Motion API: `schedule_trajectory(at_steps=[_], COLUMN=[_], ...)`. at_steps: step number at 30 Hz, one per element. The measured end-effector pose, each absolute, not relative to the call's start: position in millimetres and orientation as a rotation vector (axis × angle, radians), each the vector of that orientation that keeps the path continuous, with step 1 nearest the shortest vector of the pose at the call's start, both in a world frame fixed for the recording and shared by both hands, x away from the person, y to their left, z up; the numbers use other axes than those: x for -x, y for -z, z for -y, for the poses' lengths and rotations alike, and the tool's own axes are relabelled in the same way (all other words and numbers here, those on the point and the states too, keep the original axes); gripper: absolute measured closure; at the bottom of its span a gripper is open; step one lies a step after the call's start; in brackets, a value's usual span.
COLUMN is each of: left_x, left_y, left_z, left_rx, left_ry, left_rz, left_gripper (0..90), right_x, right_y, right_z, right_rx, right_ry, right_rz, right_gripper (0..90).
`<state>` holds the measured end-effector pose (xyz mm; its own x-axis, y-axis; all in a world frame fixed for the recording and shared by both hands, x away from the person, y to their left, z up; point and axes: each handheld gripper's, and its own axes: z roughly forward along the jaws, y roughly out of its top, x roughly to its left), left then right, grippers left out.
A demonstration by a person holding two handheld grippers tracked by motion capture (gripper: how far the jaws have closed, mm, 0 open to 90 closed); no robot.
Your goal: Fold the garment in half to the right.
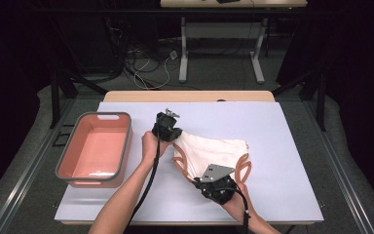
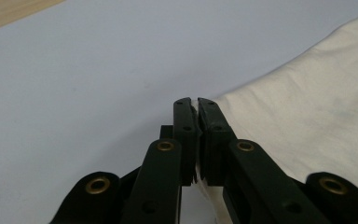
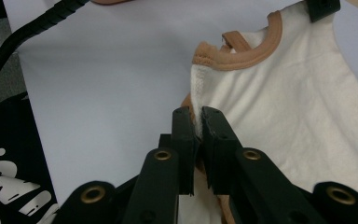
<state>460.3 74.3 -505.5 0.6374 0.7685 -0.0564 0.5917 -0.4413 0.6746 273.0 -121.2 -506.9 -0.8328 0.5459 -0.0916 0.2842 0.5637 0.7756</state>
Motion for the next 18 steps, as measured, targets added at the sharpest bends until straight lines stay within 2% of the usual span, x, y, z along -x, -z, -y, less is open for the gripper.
schedule_trajectory(at_steps=[18], left_x=[-463.5], left_y=[476.7], left_z=[-90.6], left_rx=[-2.18], left_ry=[-0.418], left_rz=[-1.071], left_gripper=[86.7], right_x=[-279.3], right_y=[492.7], right_z=[106.8], right_rx=[-0.655], right_ry=[-1.214], right_rz=[-2.432], right_gripper=[84.5])
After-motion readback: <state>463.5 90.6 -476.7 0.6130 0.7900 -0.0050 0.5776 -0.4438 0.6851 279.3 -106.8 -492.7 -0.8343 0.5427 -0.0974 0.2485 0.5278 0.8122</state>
